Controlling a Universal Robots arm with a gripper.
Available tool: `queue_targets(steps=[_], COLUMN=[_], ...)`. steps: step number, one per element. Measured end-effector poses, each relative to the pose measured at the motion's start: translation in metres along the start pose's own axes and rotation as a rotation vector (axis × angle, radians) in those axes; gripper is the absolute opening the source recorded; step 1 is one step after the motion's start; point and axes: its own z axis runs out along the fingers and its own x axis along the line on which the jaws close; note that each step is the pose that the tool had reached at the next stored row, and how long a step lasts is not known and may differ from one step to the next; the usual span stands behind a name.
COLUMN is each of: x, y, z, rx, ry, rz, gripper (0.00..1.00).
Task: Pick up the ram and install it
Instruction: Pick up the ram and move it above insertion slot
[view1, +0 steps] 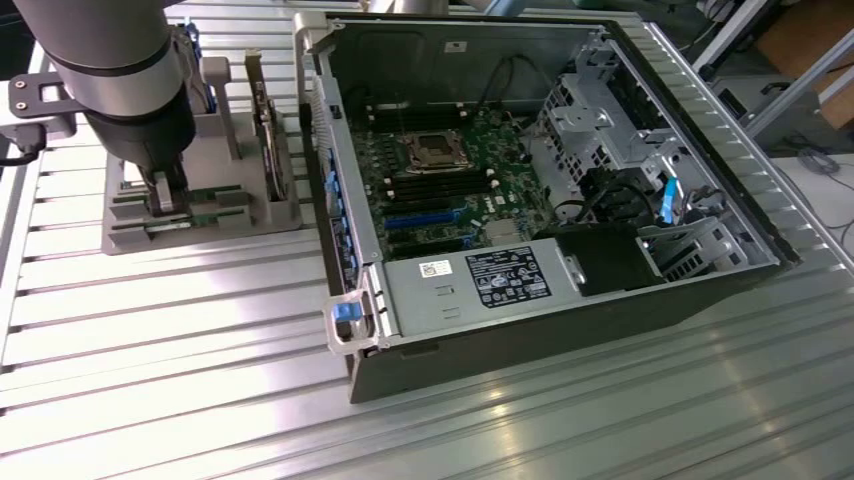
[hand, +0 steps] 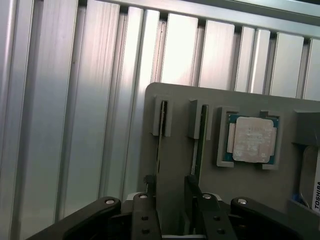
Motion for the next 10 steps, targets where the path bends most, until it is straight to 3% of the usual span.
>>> queue_targets(steps=[10], x=[0.0018], y=[0.0018], z=[0.0088], rx=[-0.0002], ry=[0.0000], rz=[0.000], gripper=[0.36])
